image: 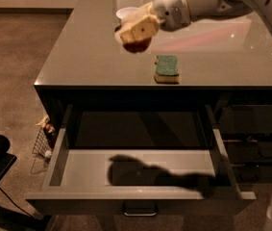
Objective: Pick apple from top drawer and place on counter
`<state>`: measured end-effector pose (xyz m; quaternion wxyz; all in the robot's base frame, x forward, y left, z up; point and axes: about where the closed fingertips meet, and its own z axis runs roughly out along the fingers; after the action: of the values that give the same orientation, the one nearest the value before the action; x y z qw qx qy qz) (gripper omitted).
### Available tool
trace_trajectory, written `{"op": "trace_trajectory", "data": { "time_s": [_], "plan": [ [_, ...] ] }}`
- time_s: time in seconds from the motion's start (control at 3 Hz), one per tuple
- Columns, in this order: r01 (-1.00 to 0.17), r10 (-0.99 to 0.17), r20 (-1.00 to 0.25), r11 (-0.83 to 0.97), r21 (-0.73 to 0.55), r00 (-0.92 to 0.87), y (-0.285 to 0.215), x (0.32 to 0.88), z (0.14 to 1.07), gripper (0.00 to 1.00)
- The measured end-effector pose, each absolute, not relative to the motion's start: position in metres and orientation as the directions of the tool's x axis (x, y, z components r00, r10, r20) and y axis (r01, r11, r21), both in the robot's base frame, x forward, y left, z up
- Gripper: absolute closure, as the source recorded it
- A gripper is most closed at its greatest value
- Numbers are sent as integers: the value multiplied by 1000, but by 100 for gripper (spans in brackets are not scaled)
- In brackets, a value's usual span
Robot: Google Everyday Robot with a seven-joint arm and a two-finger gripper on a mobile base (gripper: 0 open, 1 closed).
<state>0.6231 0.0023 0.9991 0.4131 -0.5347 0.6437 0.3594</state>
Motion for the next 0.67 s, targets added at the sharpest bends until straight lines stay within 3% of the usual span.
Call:
{"op": "trace_trajectory", "data": {
  "time_s": [0.67],
  "plan": [
    [-965, -313, -950, 249, -81, -1, 111, 687, 995, 100]
  ]
}}
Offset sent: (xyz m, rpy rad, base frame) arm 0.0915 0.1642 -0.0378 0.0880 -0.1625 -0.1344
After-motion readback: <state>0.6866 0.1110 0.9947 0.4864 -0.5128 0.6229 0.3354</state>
